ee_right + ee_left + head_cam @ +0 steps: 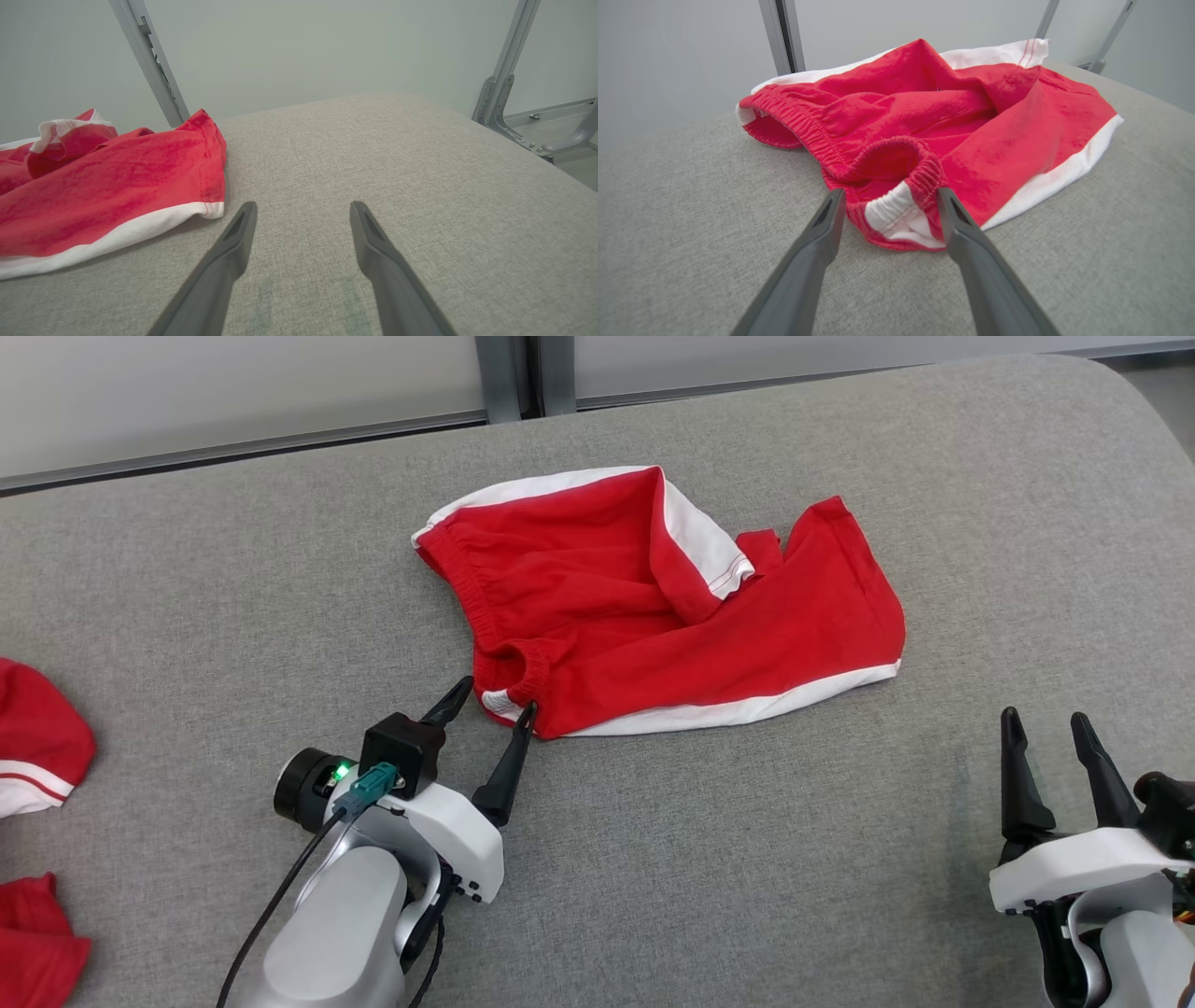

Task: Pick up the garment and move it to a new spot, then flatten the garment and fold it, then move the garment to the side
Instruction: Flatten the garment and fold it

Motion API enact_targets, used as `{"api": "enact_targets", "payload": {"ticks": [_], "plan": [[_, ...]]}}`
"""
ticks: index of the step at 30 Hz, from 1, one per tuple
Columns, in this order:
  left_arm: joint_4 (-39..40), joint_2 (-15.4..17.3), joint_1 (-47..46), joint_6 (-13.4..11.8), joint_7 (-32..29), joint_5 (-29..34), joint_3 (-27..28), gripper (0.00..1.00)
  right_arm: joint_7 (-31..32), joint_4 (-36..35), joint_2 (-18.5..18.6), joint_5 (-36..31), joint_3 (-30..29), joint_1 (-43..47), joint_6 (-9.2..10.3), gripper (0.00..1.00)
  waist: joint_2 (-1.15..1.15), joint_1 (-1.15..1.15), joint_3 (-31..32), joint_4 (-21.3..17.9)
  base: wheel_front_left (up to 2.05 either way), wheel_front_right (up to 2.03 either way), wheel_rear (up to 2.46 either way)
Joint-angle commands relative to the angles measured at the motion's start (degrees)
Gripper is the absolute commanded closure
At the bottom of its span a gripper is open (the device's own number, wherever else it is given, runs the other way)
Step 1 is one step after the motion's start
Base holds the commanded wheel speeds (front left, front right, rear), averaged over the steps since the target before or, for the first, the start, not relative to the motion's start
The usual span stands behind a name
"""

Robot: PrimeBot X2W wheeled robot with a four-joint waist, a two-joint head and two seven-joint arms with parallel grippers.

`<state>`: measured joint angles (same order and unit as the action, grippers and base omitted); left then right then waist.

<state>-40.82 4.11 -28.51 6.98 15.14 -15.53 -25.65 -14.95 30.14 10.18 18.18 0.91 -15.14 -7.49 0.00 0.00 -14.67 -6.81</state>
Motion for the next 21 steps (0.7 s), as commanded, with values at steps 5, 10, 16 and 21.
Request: {"api": "enact_targets", "payload": {"ticks": [5,10,16,21], "plan": [[-0.7,0.0,-1.1,0.2,0.0,0.6,-0.1,0.43,-0.4,0.5,-0.4,-0.2,0.3,-1.0,-0.01,0.00,0.00,0.00,-0.5,0.0,0.00,0.00,0.00],[-0.9,-0.2,-1.5,0.4,0.0,-0.6,0.5,1.00,-0.4,0.9,-0.8,-0.1,1.0,-1.5,-0.01,0.00,0.00,0.00,-0.9,0.2,0.00,0.00,0.00],[1.8,-0.4,0.4,0.4,0.0,-2.7,2.6,1.00,0.3,2.4,-1.4,1.5,2.4,-3.0,-0.01,0.00,0.00,0.00,-0.7,1.7,0.00,0.00,0.00],[3.5,-0.6,1.6,0.5,0.0,-3.4,2.9,1.00,2.1,5.1,-1.1,3.5,3.6,-5.2,-0.01,0.00,0.00,0.00,-0.6,3.6,0.00,0.00,0.00]]}}
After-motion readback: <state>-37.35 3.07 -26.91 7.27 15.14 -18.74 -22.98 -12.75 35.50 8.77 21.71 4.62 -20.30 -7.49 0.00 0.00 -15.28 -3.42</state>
